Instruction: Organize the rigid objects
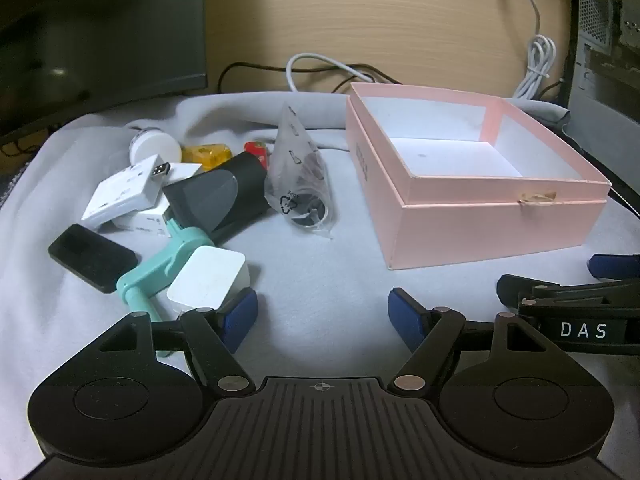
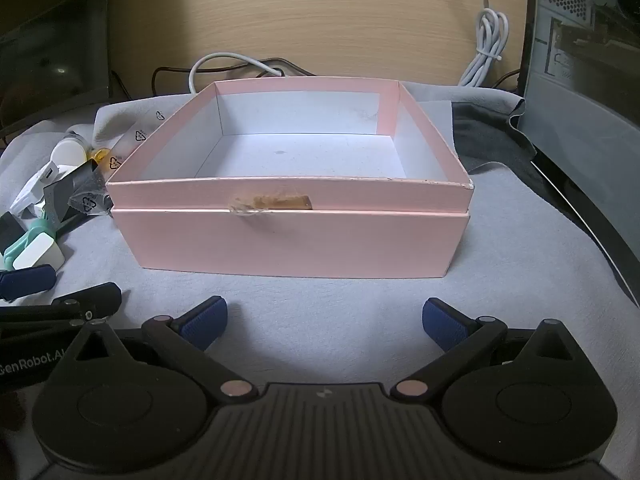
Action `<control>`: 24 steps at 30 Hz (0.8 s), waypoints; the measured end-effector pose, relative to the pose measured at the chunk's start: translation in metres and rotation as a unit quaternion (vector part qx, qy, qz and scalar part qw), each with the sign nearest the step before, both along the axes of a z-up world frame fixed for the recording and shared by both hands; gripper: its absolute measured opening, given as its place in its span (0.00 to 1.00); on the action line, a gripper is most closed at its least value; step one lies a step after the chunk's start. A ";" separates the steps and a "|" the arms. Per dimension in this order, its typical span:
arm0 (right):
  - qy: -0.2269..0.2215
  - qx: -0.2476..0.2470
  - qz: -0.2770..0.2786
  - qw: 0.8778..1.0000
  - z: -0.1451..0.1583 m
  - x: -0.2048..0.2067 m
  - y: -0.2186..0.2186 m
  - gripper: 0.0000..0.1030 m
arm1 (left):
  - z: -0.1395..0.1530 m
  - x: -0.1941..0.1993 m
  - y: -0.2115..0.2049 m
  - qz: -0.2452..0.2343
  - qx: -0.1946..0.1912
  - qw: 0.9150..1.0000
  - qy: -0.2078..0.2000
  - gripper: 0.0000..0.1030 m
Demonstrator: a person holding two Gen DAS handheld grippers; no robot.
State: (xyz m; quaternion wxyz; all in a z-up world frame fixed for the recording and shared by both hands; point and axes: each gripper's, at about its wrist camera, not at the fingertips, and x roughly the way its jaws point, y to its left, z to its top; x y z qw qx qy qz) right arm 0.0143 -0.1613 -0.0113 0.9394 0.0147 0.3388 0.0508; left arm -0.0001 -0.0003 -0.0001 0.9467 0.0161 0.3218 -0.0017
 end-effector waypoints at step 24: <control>0.000 0.001 0.000 1.000 0.000 0.000 0.000 1.00 | 0.000 0.000 0.000 0.000 -0.006 1.000 0.001 0.76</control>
